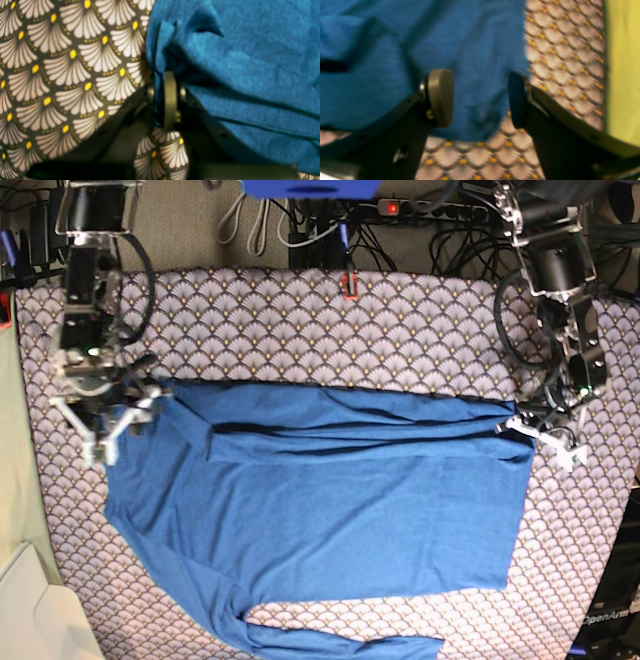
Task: Fold the T-shirt properly
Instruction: 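Drag the right gripper's grip along the edge away from the left gripper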
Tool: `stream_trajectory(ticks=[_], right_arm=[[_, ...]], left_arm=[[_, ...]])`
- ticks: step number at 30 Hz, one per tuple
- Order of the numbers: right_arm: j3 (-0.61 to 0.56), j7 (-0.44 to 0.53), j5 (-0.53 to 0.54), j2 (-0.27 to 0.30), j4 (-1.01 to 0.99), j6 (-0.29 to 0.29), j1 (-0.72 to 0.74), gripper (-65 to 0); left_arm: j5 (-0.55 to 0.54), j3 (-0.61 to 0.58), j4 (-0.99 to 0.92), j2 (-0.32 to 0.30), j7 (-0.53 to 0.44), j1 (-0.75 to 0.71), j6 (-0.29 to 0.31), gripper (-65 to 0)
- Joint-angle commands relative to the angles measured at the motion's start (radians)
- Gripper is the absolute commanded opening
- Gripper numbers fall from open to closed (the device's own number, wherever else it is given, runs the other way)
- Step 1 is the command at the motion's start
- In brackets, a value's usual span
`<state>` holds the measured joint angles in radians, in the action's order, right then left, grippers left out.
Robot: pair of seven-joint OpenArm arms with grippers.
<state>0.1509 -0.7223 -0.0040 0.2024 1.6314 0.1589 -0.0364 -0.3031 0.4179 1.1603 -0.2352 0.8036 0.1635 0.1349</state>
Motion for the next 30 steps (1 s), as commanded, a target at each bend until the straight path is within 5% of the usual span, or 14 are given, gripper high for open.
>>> stream_trajectory(ticks=[1, 30], right_arm=[[0.017, 0.017, -0.003, 0.01, 0.017, -0.003, 0.007, -29.5], [0.037, 0.06, 0.002, -0.002, -0.105, -0.003, -0.052, -32.4]], left_arm=[[-0.005, -0.001, 0.002, -0.002, 0.04, 0.005, 0.002, -64.5], [-0.001, -0.001, 0.089, -0.029, 0.043, -0.006, -0.002, -64.5]])
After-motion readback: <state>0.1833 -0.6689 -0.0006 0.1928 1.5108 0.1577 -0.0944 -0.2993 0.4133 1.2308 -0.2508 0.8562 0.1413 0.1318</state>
